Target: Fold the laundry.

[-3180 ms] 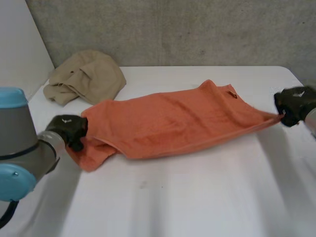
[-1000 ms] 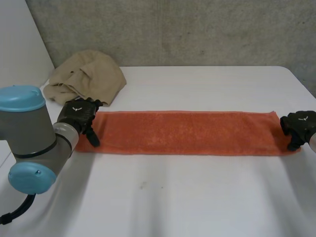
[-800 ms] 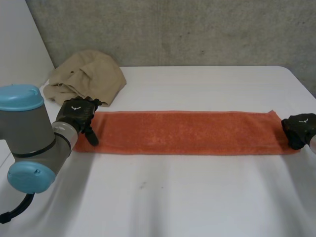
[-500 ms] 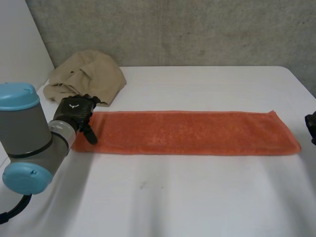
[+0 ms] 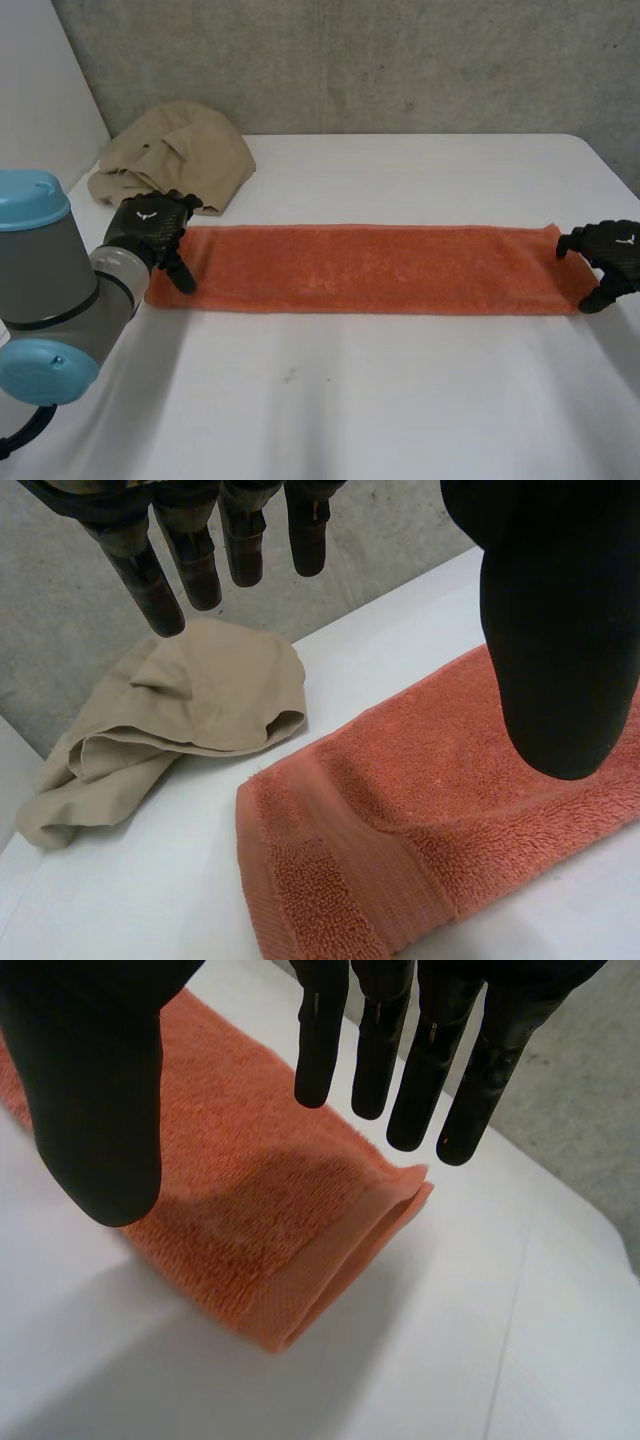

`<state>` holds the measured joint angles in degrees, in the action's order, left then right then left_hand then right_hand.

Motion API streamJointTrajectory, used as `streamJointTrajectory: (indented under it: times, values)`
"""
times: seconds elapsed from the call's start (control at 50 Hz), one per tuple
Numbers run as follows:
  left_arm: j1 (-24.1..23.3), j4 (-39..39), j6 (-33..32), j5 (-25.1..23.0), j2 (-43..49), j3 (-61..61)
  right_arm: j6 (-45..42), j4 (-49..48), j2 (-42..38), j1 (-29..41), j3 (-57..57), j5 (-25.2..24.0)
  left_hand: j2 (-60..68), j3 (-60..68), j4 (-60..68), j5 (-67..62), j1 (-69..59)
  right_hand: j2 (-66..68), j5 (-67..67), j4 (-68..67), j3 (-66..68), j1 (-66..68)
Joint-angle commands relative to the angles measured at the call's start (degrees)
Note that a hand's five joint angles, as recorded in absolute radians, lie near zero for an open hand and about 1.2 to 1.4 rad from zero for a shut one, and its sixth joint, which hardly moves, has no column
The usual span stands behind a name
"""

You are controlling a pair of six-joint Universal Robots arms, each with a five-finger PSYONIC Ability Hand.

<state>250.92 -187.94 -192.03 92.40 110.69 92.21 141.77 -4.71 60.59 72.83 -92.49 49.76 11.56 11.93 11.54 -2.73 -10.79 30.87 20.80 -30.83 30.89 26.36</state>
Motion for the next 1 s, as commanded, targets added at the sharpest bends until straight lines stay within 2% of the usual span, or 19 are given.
streamJointTrajectory:
  times: [0.02, 0.26, 0.34, 0.44, 0.66, 0.82, 0.96, 1.0]
  values:
    - [-0.26, -0.23, -0.01, -0.55, 0.22, 0.16, -1.14, -0.48, -2.58, -0.15, 0.82, 0.69, 0.00, -0.37, 0.02, 1.17, -0.77, 9.49, 9.56, -9.53, 9.47, 14.00]
    - [0.27, -0.41, -0.01, -0.73, 0.66, -0.01, -2.02, -0.66, -5.31, 0.03, 2.67, 0.87, 0.00, -0.37, 0.02, 1.17, -0.77, 12.69, 12.75, -12.72, 12.67, 17.20]
    - [0.27, -0.67, -0.01, -0.82, 0.75, -0.01, -2.63, -0.74, -6.01, 0.03, 3.28, 1.48, 0.00, -0.37, 0.02, 1.17, -0.77, 24.77, 24.84, -24.81, 24.75, 29.28]
    - [0.27, -0.76, -0.01, -0.73, 0.75, -0.01, -3.95, -0.74, -6.98, -0.06, 4.42, 2.01, -0.17, -0.54, -0.15, 1.34, -0.60, 49.11, 49.17, -49.14, 49.08, 53.62]
    - [0.18, -0.67, -0.01, -0.73, 0.75, 0.07, -7.81, -0.83, -7.24, -5.85, 8.38, 4.38, -0.34, -0.71, -0.32, 1.51, -0.43, 49.13, 49.20, -49.17, 49.11, 53.64]
    - [0.18, -0.67, -0.01, -0.73, 0.58, 0.16, -19.31, -0.57, -7.24, -11.74, 14.79, 11.41, -0.34, -0.71, -0.32, 1.51, -0.43, 49.13, 49.20, -49.17, 49.11, 53.64]
    - [0.18, -0.67, -0.10, -0.73, 0.40, 0.16, -21.80, -0.57, -6.36, -11.05, 16.29, 12.65, -0.51, -0.88, -0.48, 1.68, -0.26, 49.13, 49.20, -49.17, 49.11, 53.64]
    - [0.09, -0.67, -0.10, -0.73, 0.23, 0.16, -21.53, -0.57, -5.05, -8.16, 16.20, 12.91, -0.51, -0.88, -0.48, 1.68, -0.26, 49.13, 49.20, -49.17, 49.11, 53.64]
